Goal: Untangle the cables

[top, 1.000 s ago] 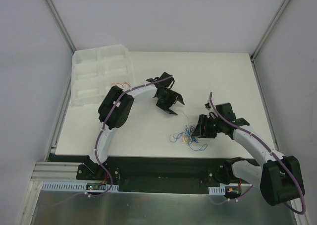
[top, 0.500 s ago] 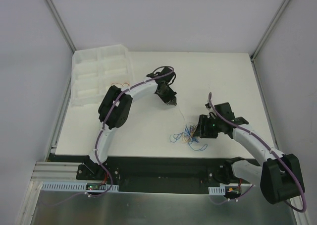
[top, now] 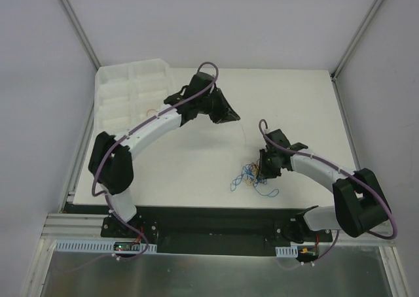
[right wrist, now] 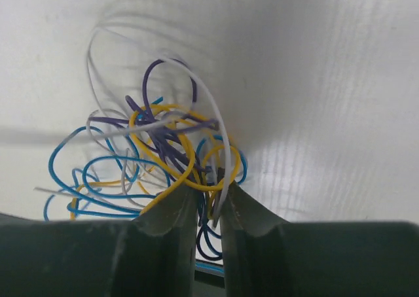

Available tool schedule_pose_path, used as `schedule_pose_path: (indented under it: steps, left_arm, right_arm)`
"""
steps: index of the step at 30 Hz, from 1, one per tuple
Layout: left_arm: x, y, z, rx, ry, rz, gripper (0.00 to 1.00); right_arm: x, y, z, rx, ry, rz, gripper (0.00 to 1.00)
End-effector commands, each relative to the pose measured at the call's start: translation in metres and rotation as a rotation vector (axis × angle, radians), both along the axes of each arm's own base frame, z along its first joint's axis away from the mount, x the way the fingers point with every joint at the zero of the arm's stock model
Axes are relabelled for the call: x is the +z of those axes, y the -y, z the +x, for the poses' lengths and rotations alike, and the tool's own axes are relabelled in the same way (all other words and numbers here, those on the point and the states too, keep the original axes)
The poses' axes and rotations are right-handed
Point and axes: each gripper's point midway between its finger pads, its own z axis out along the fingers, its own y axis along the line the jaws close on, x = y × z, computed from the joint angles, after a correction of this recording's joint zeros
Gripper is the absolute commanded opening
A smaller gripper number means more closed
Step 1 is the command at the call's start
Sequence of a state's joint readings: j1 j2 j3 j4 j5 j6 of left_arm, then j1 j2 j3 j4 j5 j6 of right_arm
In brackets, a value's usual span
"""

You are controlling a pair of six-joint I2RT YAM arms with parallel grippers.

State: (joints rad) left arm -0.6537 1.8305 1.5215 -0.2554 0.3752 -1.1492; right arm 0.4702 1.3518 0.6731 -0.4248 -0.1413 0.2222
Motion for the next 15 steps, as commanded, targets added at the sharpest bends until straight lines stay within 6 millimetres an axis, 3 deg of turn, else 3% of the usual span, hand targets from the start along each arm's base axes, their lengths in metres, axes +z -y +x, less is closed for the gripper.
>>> schedule_pose_path:
  steps: [1,6,10,13,15]
  left_arm:
    - [0.141,-0.027,-0.013,-0.063,0.502,-0.107,0.0]
    - [0.228,-0.088,-0.021,0.013,0.912,-0.004,0.0]
    - [0.291,-0.15,-0.033,0.176,1.178,0.152,0.0]
    - [0.322,-0.185,-0.043,0.276,1.271,0.235,0.0]
    - [0.335,-0.199,-0.047,0.319,1.297,0.263,0.0]
  right_arm:
    - [0.005,0.027,0.022,-0.115,0.082,-0.158,0.13]
    - [0.012,0.057,0.032,-0.167,0.132,-0.291,0.09]
    - [0.011,0.07,0.03,-0.174,0.146,-0.315,0.17]
    - [0.009,0.073,0.026,-0.14,0.136,-0.297,0.24]
    - [0.008,0.07,0.026,-0.127,0.135,-0.254,0.24]
